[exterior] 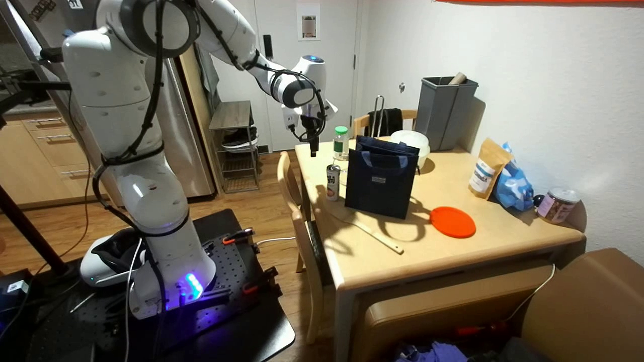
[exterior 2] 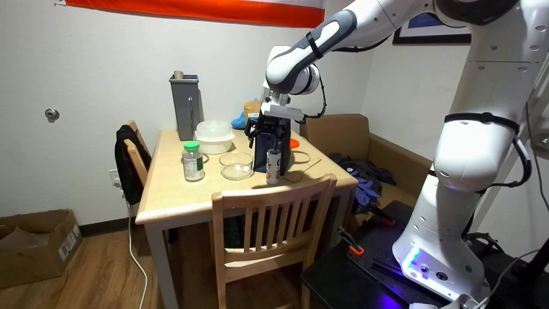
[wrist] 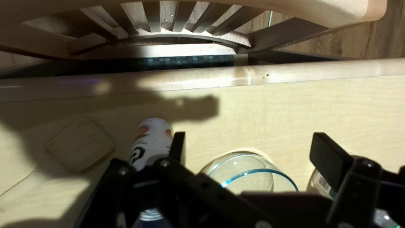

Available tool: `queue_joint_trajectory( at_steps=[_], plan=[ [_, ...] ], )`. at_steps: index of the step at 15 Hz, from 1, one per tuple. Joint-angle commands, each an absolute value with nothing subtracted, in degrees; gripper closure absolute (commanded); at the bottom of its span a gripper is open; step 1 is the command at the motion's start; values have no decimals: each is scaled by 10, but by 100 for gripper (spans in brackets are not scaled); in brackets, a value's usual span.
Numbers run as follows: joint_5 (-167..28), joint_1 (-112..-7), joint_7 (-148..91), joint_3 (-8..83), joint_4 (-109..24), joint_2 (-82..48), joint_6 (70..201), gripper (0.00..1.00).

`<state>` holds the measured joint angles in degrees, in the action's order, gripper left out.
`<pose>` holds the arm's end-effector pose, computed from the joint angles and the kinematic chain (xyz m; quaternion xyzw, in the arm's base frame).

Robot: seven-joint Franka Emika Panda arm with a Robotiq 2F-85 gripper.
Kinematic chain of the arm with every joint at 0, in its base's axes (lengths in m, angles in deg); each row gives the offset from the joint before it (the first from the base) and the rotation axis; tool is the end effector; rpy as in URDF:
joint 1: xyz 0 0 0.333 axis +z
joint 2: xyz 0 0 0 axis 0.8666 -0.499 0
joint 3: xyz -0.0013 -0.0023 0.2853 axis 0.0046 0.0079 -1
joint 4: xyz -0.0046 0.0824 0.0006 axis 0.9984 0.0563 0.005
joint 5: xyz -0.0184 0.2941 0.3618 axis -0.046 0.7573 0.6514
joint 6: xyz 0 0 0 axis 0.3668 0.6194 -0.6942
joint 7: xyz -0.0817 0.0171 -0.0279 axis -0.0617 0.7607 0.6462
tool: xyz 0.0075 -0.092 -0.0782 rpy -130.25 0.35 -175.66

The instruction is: Put the white can inside the dark blue bag on the table

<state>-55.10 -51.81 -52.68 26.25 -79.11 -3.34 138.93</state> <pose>0.5734 0.1590 0.2597 -0.9782 0.1862 -0.0228 0.0887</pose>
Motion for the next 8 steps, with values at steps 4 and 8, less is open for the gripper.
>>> queue_joint_trajectory(
  at_steps=[4,8],
  plan=[
    [-627,-525,-616,287,-761,-70,1378,0],
    [-650,-525,-647,302,-754,-87,1372,0]
  ],
)
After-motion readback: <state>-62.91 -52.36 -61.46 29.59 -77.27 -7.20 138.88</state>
